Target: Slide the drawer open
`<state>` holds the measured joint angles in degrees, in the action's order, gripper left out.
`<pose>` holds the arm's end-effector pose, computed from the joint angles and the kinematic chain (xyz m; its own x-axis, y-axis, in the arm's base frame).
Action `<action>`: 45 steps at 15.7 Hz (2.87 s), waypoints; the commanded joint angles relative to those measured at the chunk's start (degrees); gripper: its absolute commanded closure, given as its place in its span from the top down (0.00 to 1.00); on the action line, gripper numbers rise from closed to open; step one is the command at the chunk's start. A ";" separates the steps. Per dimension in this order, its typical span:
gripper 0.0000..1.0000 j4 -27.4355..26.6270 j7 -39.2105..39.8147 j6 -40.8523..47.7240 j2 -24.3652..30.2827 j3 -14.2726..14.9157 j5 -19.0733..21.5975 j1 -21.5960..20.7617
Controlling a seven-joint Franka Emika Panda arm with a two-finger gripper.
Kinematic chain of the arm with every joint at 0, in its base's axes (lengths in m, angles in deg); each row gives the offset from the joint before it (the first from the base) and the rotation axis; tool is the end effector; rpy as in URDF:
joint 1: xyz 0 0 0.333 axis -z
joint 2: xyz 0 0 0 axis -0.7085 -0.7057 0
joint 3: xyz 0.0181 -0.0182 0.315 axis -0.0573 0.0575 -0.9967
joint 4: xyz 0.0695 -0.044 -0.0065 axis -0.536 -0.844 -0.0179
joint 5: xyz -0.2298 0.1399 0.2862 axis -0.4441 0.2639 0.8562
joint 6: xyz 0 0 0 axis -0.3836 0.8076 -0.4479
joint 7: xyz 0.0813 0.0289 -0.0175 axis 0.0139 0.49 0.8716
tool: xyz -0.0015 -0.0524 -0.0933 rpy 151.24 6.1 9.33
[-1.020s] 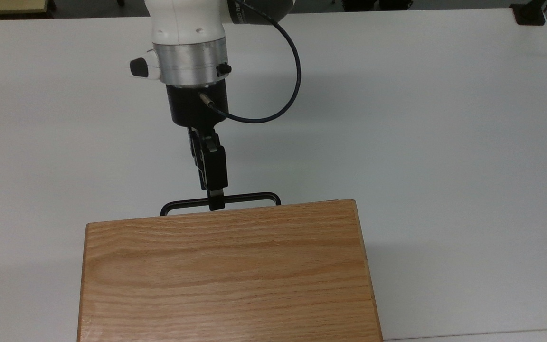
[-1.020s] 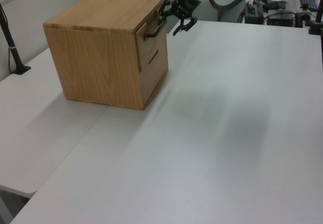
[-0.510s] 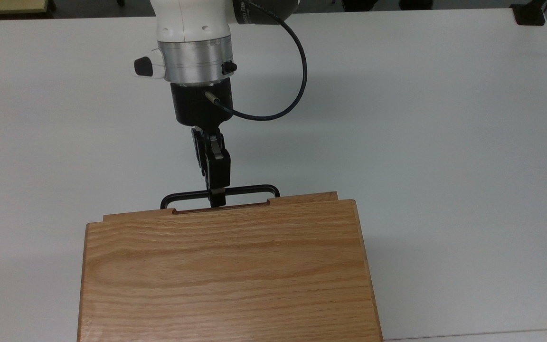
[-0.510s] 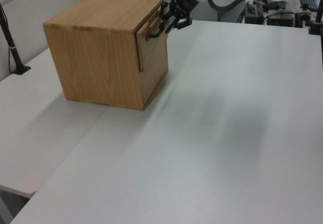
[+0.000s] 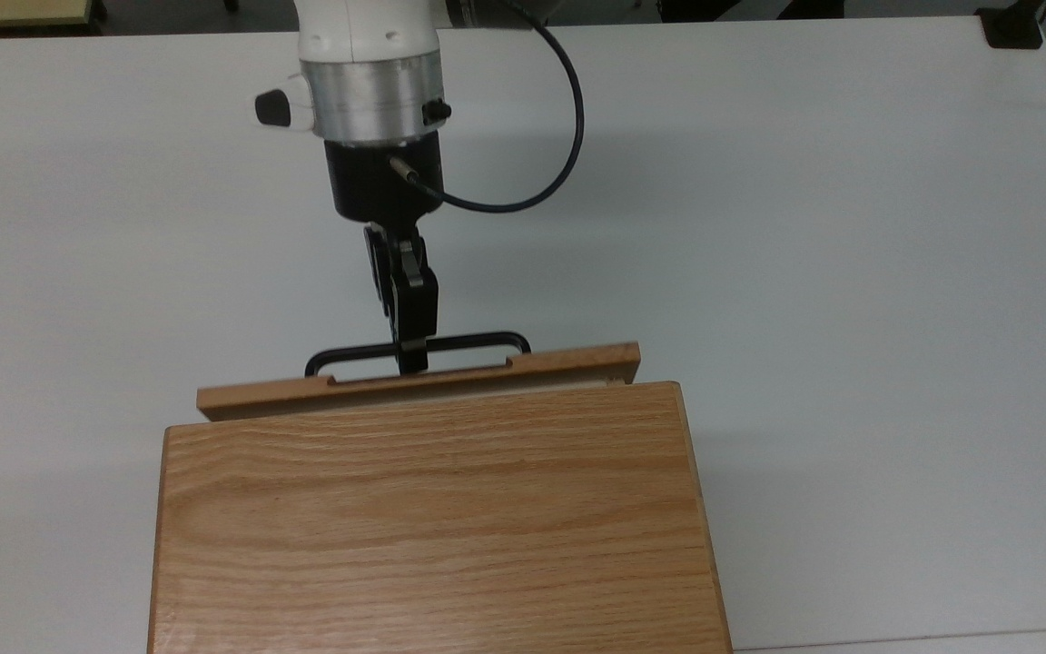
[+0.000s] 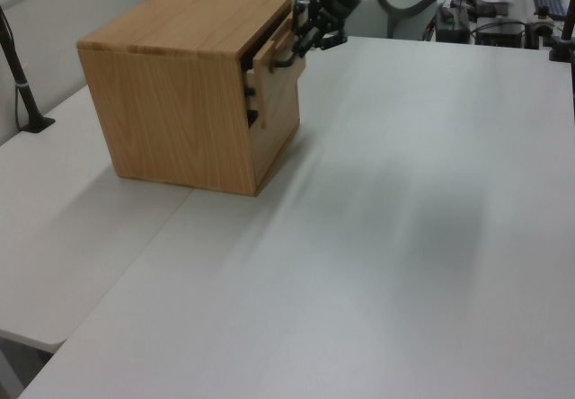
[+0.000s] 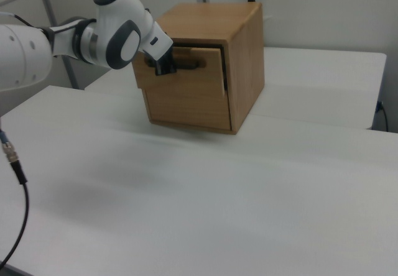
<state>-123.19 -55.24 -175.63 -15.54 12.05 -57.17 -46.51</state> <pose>0.7125 0.0234 0.5332 0.3196 -0.9331 0.1649 -0.7184 -0.3521 -0.6000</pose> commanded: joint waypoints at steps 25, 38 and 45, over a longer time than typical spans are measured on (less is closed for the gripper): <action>1.00 -7.90 23.79 52.05 23.62 0.51 -0.44 4.65; 1.00 -5.69 60.51 55.59 28.38 0.24 -1.50 4.30; 1.00 -5.60 68.97 54.27 26.53 0.24 -4.74 3.86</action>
